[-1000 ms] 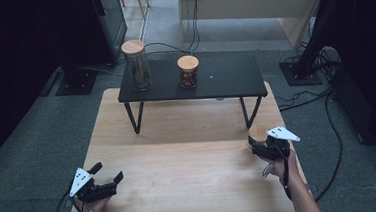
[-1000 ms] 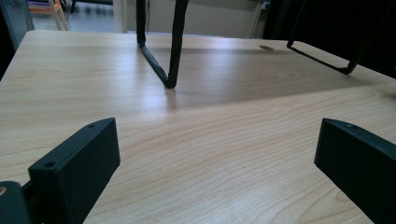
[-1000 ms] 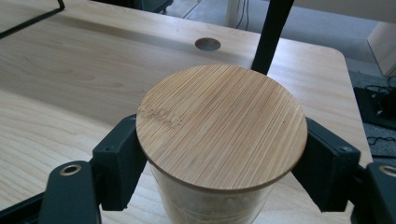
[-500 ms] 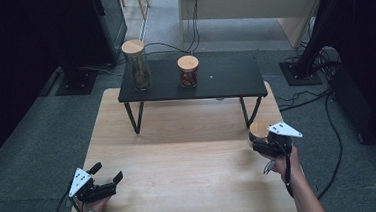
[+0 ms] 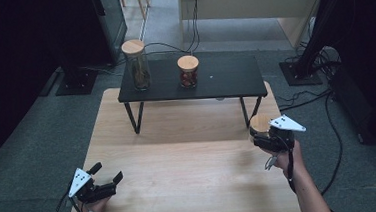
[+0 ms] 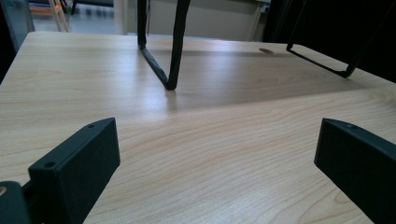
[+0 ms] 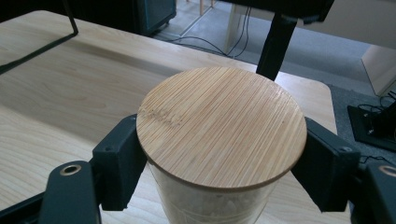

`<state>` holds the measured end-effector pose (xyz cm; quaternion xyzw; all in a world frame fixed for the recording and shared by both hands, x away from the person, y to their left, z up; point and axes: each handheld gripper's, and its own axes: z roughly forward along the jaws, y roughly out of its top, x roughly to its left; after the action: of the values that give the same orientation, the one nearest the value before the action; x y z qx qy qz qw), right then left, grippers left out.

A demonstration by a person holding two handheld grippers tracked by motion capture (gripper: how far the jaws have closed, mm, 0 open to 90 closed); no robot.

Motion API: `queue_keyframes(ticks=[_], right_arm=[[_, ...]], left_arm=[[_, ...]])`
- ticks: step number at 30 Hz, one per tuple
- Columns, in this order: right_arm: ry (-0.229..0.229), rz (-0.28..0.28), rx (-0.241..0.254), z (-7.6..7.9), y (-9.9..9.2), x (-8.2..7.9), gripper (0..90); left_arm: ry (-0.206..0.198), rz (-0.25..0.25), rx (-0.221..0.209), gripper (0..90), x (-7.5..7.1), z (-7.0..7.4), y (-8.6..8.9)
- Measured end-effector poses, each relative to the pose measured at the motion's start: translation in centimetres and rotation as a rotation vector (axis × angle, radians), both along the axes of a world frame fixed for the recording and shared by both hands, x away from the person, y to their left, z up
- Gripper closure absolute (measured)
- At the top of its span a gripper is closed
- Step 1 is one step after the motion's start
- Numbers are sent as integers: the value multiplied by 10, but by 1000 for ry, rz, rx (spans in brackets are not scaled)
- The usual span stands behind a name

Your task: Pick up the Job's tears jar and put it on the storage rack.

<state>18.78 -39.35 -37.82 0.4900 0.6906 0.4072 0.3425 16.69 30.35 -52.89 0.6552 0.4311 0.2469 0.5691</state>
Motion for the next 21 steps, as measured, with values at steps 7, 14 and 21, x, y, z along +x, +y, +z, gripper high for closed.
queue_keyframes(ticks=[7, 14, 21], right_arm=[[-8, 4, -10, 10, 2, 3, 250], [-11, 9, -9, 19, 4, 7, 250], [-24, 16, -11, 29, 6, 10, 250]], left_arm=[[0, -4, 1, 3, 1, 0, 0], [1, -5, 2, 3, 1, 0, 0], [1, -5, 0, 3, 1, 0, 1]])
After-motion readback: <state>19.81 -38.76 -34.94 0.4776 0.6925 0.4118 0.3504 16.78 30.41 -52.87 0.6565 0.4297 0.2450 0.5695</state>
